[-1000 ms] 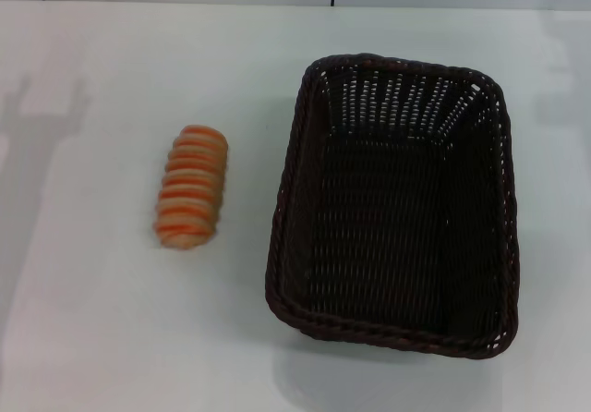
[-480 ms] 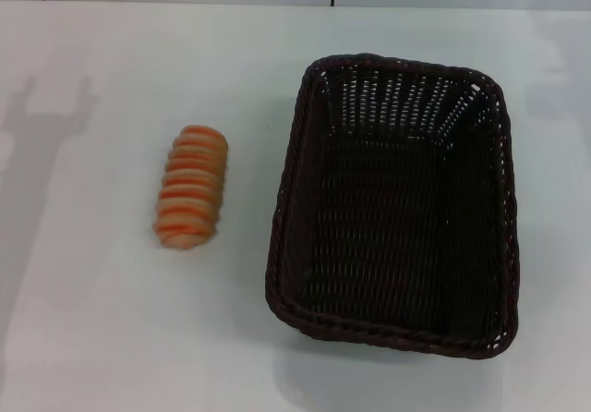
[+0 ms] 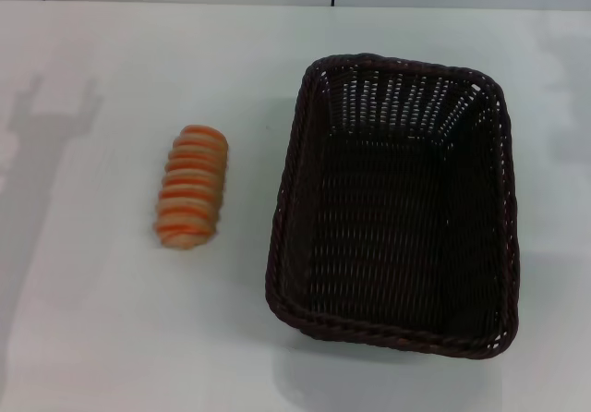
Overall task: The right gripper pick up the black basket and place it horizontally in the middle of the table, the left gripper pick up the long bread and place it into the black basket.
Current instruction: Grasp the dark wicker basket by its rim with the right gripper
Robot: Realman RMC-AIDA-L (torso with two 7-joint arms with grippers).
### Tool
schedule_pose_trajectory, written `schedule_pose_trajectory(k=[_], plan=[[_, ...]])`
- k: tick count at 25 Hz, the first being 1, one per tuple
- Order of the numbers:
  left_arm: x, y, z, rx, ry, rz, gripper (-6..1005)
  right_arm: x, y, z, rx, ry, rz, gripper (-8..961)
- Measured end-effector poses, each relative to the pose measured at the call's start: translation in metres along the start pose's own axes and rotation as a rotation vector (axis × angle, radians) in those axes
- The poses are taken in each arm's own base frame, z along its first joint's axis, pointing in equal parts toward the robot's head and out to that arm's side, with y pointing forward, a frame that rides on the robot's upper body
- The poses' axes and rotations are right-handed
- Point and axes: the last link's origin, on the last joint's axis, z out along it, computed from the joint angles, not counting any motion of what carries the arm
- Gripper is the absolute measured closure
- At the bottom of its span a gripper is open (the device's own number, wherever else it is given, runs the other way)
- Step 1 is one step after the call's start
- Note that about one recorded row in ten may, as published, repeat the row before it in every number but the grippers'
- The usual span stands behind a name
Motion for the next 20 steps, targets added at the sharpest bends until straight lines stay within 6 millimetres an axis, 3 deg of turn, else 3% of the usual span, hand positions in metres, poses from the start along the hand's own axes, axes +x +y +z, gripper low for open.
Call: schedule_pose_trajectory(k=[7, 12, 20], plan=[[0.0, 0.0, 0.0, 0.0, 0.0, -0.001, 169, -0.003, 0.003, -0.004, -0.143, -0.033, 0.075, 229], [0.002, 0.001, 0.001, -0.003, 0.012, -0.002, 169, -0.005, 0.011, 0.009, -0.172, 0.139, -0.005, 229], [0.007, 0.001, -0.001, -0.01, 0.042, 0.008, 169, -0.039, 0.017, 0.005, -0.167, 0.421, -0.071, 230]])
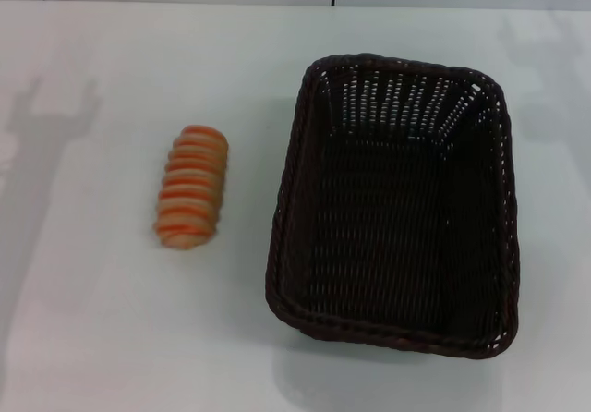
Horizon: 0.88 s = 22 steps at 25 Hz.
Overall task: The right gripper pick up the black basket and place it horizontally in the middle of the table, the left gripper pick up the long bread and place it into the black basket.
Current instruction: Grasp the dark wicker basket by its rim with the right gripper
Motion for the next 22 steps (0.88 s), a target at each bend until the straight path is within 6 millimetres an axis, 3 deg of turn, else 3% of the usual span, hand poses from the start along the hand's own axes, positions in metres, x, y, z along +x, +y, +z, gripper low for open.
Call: schedule_pose_trajectory(k=[14, 22], plan=[[0.016, -0.019, 0.004, 0.052, 0.063, 0.036, 169, -0.048, 0.039, -0.049, -0.034, 0.5, 0.124, 230], [0.022, -0.03, 0.007, 0.045, 0.059, 0.068, 169, -0.042, 0.055, -0.059, -0.021, 0.692, 0.233, 231]])
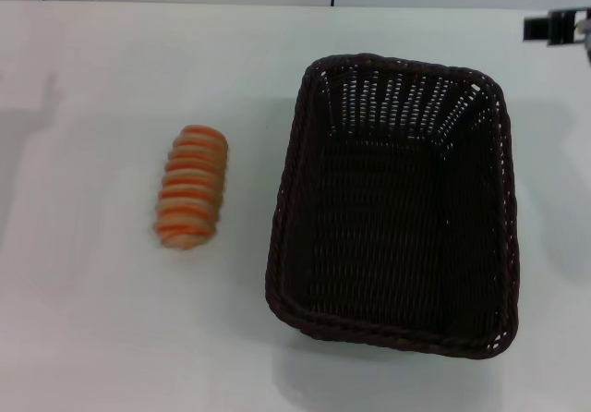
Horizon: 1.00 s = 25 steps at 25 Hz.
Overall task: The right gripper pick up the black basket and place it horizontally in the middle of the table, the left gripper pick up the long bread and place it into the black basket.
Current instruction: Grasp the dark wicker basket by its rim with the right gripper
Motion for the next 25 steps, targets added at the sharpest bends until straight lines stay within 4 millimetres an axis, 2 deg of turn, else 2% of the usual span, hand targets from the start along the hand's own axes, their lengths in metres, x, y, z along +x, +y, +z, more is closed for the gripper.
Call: schedule_pose_trajectory(k=[5, 13, 18, 25], plan=[[0.002, -0.005, 0.003, -0.006, -0.006, 0.014, 169, 0.012, 0.008, 0.002, -0.05, 0.104, 0.073, 231], [0.001, -0.008, 0.004, -0.008, -0.021, 0.023, 169, 0.025, 0.008, 0.012, -0.101, 0.242, 0.166, 231], [0.0, -0.009, 0.004, -0.004, -0.03, 0.026, 169, 0.033, 0.013, 0.02, -0.128, 0.308, 0.18, 231], [0.0, -0.009, 0.003, -0.005, -0.029, 0.027, 169, 0.039, 0.02, 0.018, -0.159, 0.363, 0.184, 232]])
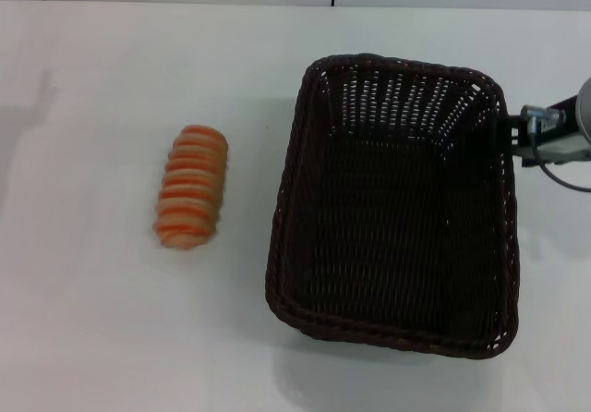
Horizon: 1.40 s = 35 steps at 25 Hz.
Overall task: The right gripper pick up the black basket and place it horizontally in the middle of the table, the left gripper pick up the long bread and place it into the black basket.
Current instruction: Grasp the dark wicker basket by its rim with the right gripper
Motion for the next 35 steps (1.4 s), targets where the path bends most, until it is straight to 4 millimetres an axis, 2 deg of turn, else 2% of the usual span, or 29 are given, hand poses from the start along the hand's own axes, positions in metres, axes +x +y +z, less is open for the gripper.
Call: schedule_pose_trajectory(k=[9, 26, 35], plan=[[-0.001, 0.003, 0.001, -0.003, 0.005, 0.02, 169, 0.009, 0.001, 0.007, -0.007, 0.044, 0.008, 232], [-0.001, 0.004, 0.001, 0.0, 0.011, 0.019, 170, 0.024, 0.011, 0.038, -0.085, 0.114, 0.022, 231], [0.0, 0.006, 0.002, 0.001, 0.019, 0.015, 170, 0.029, 0.011, 0.041, -0.072, 0.13, 0.013, 331]])
